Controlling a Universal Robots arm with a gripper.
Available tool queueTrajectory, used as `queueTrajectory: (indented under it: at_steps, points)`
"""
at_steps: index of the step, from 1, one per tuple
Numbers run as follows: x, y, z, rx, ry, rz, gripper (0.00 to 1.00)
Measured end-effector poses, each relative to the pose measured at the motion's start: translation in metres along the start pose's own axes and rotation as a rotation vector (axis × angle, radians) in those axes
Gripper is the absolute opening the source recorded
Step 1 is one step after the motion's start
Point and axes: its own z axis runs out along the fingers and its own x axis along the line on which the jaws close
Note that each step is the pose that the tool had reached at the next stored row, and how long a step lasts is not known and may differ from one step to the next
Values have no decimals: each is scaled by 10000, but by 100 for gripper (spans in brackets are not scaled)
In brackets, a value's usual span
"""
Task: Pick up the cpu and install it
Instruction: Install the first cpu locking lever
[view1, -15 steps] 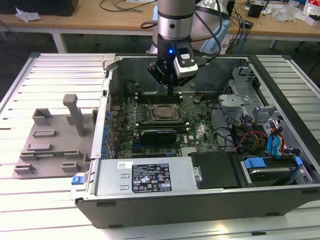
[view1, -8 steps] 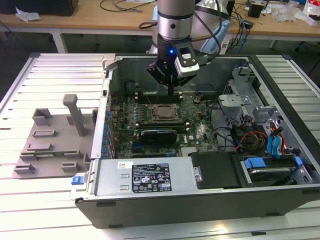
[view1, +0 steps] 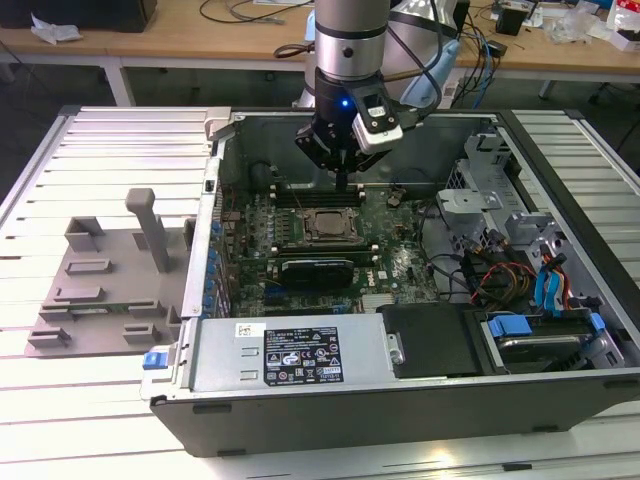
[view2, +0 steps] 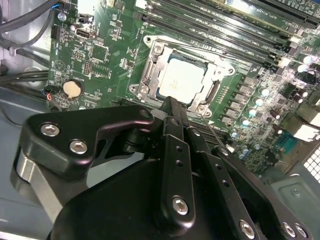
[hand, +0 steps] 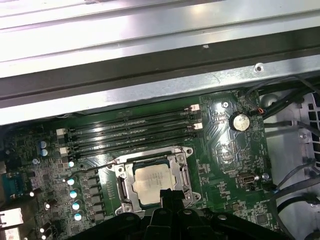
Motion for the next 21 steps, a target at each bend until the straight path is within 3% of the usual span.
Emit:
queueTrajectory:
  at_steps: [21]
  points:
    - [0, 0, 0, -74, -16, -1363, 11]
